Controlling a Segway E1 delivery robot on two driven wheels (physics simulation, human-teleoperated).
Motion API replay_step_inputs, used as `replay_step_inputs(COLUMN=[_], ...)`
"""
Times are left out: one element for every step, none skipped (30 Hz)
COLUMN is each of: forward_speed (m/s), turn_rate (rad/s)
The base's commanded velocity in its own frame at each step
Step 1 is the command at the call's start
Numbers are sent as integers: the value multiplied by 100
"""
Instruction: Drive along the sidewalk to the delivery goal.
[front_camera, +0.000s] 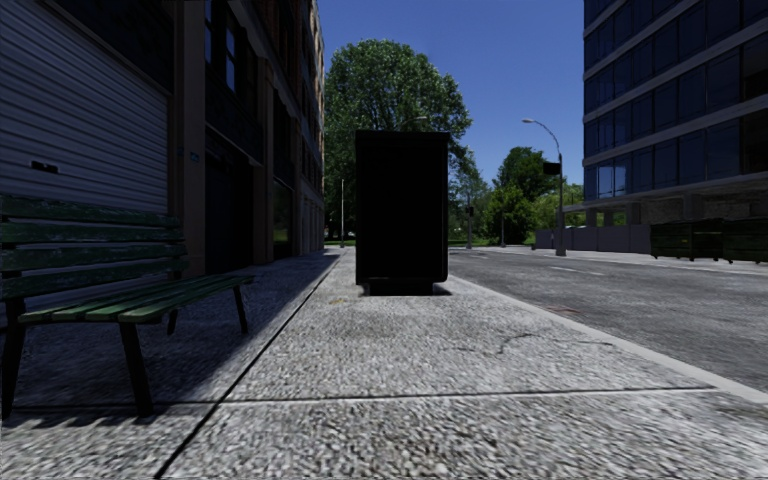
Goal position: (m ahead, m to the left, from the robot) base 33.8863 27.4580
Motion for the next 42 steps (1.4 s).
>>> replay_step_inputs(forward_speed=[200, 200, 200, 200, 200, 200, 200, 200, 200, 200, 200, 200, 200, 200, 200, 200, 200, 200, 190, 182, 175, 175, 168, 161, 154, 154, 150, 147, 146, 145, 145, 144, 144, 144, 144, 144, 144, 144, 144, 144, 144, 144], turn_rate=[-5, -5, 0, 0, 0, 0, 0, 0, 0, 0, 0, 0, 0, 0, 0, 0, 10, 10, 18, 25, 29, 29, 30, 31, 31, 31, 31, 31, 31, 31, 31, 31, 31, 31, 31, 31, 31, 31, 31, 31, 31, 31])
